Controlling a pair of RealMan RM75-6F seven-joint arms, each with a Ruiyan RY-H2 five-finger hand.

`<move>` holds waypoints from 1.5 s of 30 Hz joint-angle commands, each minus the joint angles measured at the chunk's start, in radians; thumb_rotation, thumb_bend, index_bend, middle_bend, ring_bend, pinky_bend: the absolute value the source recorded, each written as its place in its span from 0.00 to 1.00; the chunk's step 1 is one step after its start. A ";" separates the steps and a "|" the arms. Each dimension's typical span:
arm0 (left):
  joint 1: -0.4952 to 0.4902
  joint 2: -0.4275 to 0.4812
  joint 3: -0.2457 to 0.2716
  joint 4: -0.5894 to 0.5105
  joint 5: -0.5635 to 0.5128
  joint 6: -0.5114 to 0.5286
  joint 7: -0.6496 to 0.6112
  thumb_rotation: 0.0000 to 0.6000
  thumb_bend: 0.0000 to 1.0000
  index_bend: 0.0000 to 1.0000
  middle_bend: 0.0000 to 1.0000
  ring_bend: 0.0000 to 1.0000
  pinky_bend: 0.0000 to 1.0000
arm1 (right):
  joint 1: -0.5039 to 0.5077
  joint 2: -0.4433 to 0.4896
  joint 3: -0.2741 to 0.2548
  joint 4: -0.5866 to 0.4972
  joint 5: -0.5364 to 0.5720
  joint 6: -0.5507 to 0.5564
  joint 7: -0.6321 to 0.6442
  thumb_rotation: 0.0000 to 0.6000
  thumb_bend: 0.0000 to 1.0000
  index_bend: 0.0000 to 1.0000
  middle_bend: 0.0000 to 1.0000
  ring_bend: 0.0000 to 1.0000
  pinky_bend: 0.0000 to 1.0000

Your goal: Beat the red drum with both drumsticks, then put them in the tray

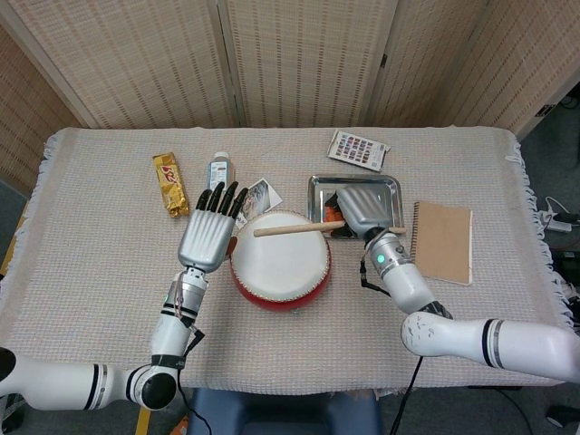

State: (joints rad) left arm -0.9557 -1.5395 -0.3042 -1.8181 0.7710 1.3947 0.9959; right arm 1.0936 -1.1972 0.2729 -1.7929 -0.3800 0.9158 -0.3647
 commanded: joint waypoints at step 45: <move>0.122 0.113 0.020 0.061 0.036 -0.057 -0.220 1.00 0.36 0.00 0.00 0.00 0.13 | 0.027 -0.458 -0.245 1.247 -0.159 -0.740 0.310 1.00 0.51 0.86 0.83 0.62 0.63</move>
State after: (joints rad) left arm -0.8334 -1.4261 -0.2848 -1.7578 0.8068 1.3382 0.7759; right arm 1.1096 -1.6254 0.0375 -0.5843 -0.5209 0.1930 -0.0620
